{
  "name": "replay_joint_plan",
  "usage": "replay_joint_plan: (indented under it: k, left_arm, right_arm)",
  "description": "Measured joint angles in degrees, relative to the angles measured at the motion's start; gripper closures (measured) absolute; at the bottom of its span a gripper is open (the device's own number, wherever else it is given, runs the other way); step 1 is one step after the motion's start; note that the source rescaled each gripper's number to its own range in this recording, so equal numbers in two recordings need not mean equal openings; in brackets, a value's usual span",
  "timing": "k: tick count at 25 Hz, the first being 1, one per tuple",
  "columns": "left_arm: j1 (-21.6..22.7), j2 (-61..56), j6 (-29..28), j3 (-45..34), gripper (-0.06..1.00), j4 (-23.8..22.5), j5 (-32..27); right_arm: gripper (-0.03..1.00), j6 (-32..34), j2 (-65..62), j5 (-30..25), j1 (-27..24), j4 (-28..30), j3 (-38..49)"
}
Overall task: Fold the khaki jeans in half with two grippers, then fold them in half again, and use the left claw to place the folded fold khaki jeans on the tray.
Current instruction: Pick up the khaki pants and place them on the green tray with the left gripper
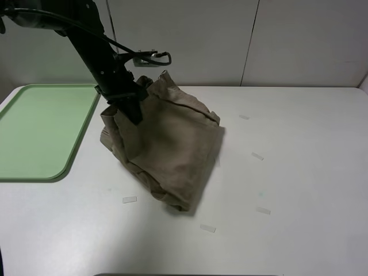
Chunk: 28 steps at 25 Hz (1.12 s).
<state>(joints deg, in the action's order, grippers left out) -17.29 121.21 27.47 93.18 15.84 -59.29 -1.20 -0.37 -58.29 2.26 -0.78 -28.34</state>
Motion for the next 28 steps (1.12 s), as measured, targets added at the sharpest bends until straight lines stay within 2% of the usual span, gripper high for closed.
replay_joint_plan:
  k: [5, 9, 18, 28]
  left_arm:
    - [2.23, -2.33, -1.76, 0.00, 0.94, -8.94, -1.84]
    - [5.23, -3.86, -2.10, 0.04, 0.94, -13.11, -2.59]
    - [12.36, -4.48, -1.85, 0.04, 0.94, -16.53, -2.39]
    - [20.17, -5.20, 5.64, 0.04, 0.94, -17.85, -0.12]
  right_arm:
    - [-0.03, 0.00, 0.00, 0.00, 0.00, 0.00, 0.00]
    - [-0.03, 0.00, 0.00, 0.00, 0.00, -0.05, 0.00]
    - [-0.03, 0.00, 0.00, 0.00, 0.00, -0.18, 0.00]
    - [-0.03, 0.00, 0.00, 0.00, 0.00, -0.18, 0.00]
